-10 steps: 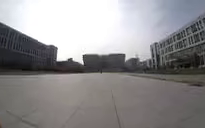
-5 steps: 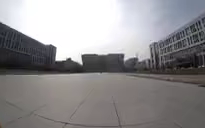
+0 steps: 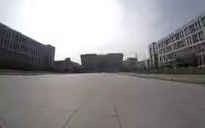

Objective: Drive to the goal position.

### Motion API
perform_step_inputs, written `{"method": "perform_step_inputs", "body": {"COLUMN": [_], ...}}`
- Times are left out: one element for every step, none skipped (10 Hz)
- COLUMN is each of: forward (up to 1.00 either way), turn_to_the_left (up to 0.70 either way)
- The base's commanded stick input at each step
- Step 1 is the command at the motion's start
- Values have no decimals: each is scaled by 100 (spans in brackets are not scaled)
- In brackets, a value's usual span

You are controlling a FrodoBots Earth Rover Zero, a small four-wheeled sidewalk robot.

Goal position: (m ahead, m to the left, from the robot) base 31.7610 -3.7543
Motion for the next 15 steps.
{"method": "perform_step_inputs", "body": {"forward": [100,100,100,100,100,100,100,100,100,100,100,100,100,100,100], "turn_to_the_left": [0,0,0,0,0,0,0,0,0,0,0,0,0,0,0]}}
